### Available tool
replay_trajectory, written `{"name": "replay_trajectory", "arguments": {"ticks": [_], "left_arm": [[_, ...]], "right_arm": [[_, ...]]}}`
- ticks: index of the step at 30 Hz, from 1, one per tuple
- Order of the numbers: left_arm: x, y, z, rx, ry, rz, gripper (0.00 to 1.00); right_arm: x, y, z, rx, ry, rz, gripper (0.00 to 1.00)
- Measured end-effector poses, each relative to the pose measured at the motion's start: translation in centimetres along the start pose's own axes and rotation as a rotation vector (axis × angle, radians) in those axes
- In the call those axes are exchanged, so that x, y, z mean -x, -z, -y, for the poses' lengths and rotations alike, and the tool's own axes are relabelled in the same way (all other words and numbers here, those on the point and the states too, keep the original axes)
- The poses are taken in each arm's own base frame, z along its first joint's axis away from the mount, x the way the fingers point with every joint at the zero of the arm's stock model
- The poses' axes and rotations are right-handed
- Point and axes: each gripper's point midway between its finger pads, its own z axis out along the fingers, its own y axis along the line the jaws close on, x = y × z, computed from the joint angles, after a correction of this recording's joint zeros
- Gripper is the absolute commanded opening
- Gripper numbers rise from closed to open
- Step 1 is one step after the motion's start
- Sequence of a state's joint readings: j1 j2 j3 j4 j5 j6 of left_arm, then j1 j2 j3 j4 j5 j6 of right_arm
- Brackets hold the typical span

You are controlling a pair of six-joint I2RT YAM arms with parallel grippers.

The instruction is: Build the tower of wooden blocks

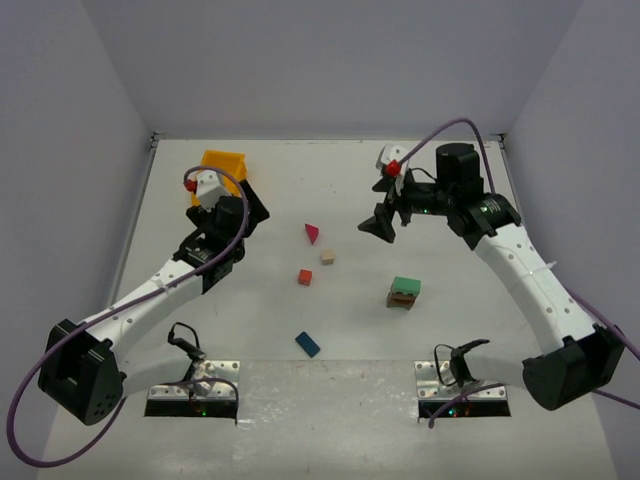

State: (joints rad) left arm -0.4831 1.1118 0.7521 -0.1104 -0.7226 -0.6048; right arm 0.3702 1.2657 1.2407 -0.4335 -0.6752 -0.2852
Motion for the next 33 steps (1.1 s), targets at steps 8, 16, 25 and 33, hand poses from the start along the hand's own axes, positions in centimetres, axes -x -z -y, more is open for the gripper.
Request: {"name": "replay_trajectory", "arguments": {"ticks": [8, 16, 25, 33], "left_arm": [[0.1, -0.3, -0.8, 0.061, 0.009, 0.009, 1.00], [-0.6, -0.8, -0.6, 0.068, -0.007, -0.004, 1.00], [-1.7, -0.7, -0.6, 0.032, -0.006, -0.026, 1.00], [-1.6, 0.1, -1.6, 0.020, 0.016, -0.002, 1.00]], "right_arm": [[4.1, -5.0, 3.1, -0.094, -0.202, 0.037, 0.99], [0.0, -7.5, 3.4, -0.298, -0.399, -0.057, 0.99], [-14.0, -8.4, -1.1, -0.422, -0.571, -0.345, 0.99], [-14.2, -10.0, -5.2, -0.363, -0.451, -0.378, 0.99]]}}
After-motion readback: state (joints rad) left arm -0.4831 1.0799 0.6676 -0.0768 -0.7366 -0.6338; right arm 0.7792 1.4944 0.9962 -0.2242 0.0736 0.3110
